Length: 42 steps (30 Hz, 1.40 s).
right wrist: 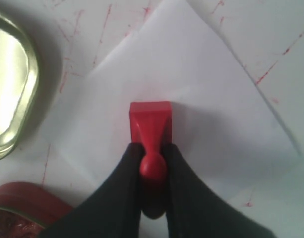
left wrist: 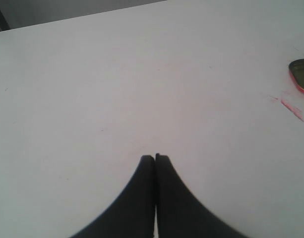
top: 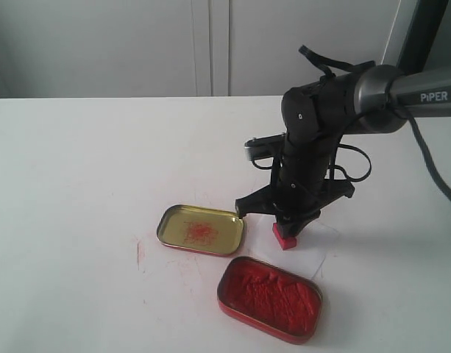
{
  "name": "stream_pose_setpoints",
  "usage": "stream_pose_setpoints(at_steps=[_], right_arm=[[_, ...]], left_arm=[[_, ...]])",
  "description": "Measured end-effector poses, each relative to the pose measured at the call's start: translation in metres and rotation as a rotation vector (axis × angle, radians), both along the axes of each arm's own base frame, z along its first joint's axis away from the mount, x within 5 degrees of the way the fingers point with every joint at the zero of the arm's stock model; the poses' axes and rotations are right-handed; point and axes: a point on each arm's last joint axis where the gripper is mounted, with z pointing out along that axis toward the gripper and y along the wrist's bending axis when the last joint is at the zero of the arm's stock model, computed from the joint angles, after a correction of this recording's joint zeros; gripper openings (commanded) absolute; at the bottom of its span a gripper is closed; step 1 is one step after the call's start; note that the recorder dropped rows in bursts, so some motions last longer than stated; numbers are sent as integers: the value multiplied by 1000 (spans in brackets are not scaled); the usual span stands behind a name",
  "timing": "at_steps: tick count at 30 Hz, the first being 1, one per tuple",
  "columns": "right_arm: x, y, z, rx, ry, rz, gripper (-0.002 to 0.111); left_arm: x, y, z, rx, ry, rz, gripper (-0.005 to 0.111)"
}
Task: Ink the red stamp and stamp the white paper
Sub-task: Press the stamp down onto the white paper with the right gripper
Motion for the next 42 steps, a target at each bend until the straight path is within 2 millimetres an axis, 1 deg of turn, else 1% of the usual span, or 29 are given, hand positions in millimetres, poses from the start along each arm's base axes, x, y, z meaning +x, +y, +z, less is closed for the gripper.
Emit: stream_pose_setpoints(at_steps=[14, 31, 39, 42], right_arm=[[-1, -1, 2, 7, -13, -2, 0], [-5, -3, 16, 30, -55, -2, 0], [-11, -6, 21, 19, -35, -4, 0], [-13, -7, 25, 21, -39, -4, 0]], left_arm=[[0, 0, 0, 0, 0, 0, 0], [0, 0, 0, 0, 0, 0, 0], [0, 0, 0, 0, 0, 0, 0], [0, 0, 0, 0, 0, 0, 0]])
